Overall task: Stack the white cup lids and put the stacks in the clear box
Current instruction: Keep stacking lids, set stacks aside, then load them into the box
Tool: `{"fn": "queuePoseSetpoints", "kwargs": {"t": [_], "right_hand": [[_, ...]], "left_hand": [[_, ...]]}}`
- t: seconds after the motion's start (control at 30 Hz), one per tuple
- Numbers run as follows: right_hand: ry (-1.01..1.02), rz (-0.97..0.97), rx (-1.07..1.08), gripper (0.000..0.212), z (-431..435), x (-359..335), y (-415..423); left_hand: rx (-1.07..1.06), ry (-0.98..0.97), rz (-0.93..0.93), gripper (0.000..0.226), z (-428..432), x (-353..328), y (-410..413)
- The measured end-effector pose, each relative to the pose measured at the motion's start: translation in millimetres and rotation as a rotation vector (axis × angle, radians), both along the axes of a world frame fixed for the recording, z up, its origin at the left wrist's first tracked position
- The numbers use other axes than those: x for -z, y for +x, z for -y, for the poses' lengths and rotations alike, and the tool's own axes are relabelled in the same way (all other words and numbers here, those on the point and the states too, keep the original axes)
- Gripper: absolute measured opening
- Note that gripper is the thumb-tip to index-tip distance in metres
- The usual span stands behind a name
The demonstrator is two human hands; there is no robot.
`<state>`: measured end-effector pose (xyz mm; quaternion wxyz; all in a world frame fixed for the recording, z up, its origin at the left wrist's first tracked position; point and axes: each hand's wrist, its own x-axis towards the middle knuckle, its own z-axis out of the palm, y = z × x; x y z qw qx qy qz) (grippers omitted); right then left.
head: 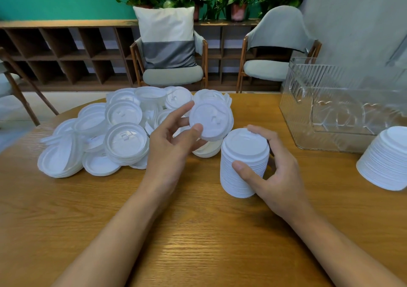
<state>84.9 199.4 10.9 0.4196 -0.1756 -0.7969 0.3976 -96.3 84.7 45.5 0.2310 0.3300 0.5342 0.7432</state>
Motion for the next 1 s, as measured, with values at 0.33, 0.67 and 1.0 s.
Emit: {"fn": "queuePoseSetpoints", "kwargs": {"t": [0.33, 0.67, 1.0], "right_hand": [[0.01, -0.014, -0.043, 0.085, 4.4, -0.8, -1.6], [0.04, -0.018, -0.1, 0.069, 6.0, 0.0, -1.1], [0.013, -0.048, -0.148, 0.081, 10.7, -3.0, -2.4]], "left_hand": [[0.166, -0.078, -0.171, 0.037, 0.4, 0.3, 8.8], [0.246, -0.167, -0.406, 0.047, 6.1, 0.9, 7.2], [0.264, -0.159, -0.411, 0.063, 6.7, 0.0, 7.8]]}}
